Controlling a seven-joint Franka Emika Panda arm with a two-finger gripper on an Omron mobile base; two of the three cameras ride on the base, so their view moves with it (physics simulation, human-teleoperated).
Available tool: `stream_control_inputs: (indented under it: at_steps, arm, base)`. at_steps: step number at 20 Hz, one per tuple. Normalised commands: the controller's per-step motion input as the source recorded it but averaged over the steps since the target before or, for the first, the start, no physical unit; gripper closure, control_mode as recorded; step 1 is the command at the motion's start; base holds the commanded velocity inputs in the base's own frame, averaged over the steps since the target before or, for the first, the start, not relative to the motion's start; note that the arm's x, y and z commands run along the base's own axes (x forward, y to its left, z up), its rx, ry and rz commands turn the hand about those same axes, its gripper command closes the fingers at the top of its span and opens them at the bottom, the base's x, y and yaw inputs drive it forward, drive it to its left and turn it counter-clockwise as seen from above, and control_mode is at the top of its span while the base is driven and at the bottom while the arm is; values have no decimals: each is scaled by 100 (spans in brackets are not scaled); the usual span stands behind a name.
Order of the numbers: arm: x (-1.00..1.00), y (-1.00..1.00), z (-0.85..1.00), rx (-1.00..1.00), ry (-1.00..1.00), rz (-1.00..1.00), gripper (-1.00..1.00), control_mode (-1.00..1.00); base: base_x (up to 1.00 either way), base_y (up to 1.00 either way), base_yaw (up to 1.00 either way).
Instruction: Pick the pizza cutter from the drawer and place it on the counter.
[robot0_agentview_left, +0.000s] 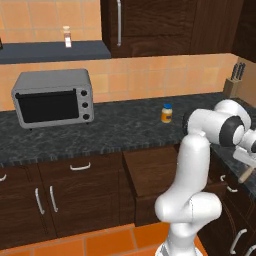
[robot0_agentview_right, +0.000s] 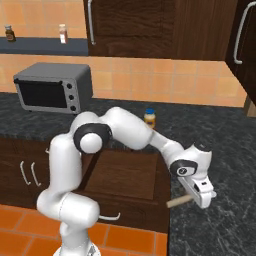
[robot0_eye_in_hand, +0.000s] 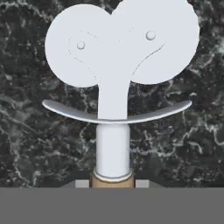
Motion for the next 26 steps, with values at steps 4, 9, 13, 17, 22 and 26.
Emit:
stream_control_inputs:
  at_steps: [4, 9, 13, 17, 22, 26]
  arm:
    - [19, -48, 19, 1, -5, 7, -100, -100]
    - [-64, -19, 95, 2, -10, 24, -100, -100]
    - [-93, 78, 75, -10, -11, 17, -100, -100]
    - [-100, 100, 26, -20, -15, 9, -100, -100]
    - [-92, 100, 0, -28, -16, 10, -100, -100]
    - [-33, 100, 7, -37, -10, 13, -100, -100]
  base:
    - [0, 0, 0]
    - [0, 0, 0]
    - [0, 0, 0]
    - [0, 0, 0]
    - [0, 0, 0]
    - [0, 0, 0]
